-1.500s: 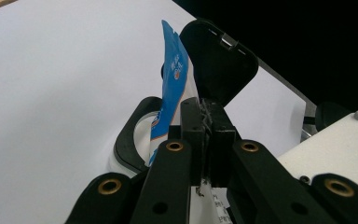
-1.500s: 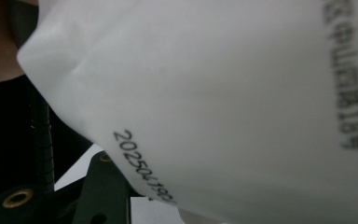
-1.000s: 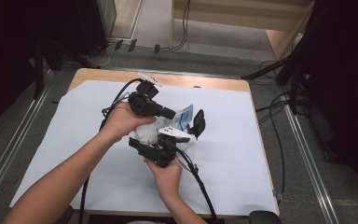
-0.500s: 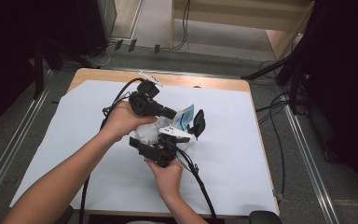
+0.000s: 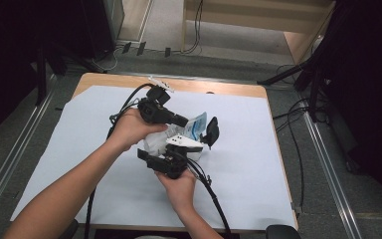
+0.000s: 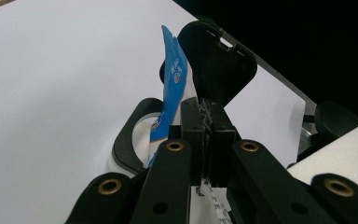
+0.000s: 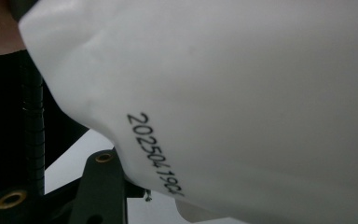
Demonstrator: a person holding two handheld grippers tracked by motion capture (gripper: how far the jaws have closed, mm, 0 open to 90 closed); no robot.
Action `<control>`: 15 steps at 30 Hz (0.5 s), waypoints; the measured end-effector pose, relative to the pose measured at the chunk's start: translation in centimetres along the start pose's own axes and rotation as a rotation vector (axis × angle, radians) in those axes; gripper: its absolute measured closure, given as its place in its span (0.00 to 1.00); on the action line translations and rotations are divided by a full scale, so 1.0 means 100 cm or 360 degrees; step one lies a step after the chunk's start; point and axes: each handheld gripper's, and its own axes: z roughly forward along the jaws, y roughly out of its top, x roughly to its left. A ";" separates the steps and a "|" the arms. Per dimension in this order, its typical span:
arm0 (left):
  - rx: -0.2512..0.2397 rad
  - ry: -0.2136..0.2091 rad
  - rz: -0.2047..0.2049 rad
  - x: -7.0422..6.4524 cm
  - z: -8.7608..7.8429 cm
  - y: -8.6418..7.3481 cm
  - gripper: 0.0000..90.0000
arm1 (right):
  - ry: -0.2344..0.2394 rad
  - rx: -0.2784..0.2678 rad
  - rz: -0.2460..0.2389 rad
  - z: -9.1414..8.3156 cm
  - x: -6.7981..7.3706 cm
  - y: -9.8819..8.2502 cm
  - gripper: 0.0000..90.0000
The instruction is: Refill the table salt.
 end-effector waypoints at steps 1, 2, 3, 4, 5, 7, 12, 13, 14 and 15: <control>-0.0001 0.0001 -0.0001 0.000 0.000 0.000 0.99 | 0.0002 -0.0007 0.0005 0.000 0.000 0.000 0.59; -0.0001 0.0001 0.0000 0.000 0.000 0.000 0.99 | 0.0004 -0.0009 0.0012 0.000 0.000 0.000 0.59; 0.0001 0.0000 0.0000 0.000 0.000 0.000 0.99 | 0.0004 -0.0011 0.0018 -0.001 0.000 0.000 0.60; 0.0003 -0.0001 -0.0004 0.000 -0.001 0.000 0.99 | 0.0006 -0.0012 0.0019 -0.001 0.000 0.000 0.60; 0.0001 0.0001 -0.0004 0.000 -0.001 0.000 0.99 | 0.0011 -0.0012 0.0022 -0.001 0.000 0.000 0.60; 0.0004 -0.0002 -0.0010 -0.001 -0.001 0.000 0.99 | 0.0022 -0.0016 0.0034 -0.001 0.000 0.000 0.60; -0.0005 -0.0001 -0.0002 -0.001 -0.001 0.000 0.98 | 0.0046 -0.0043 0.0095 -0.001 -0.001 0.000 0.61; -0.0005 -0.0002 0.0000 -0.001 -0.001 0.000 0.98 | 0.0048 -0.0047 0.0098 -0.001 -0.001 0.000 0.61; -0.0006 -0.0003 0.0001 -0.001 -0.001 0.000 0.98 | 0.0051 -0.0049 0.0102 -0.001 -0.002 0.000 0.61; -0.0008 -0.0006 -0.0001 -0.001 -0.001 0.000 0.98 | 0.0051 -0.0050 0.0107 -0.001 -0.002 0.000 0.61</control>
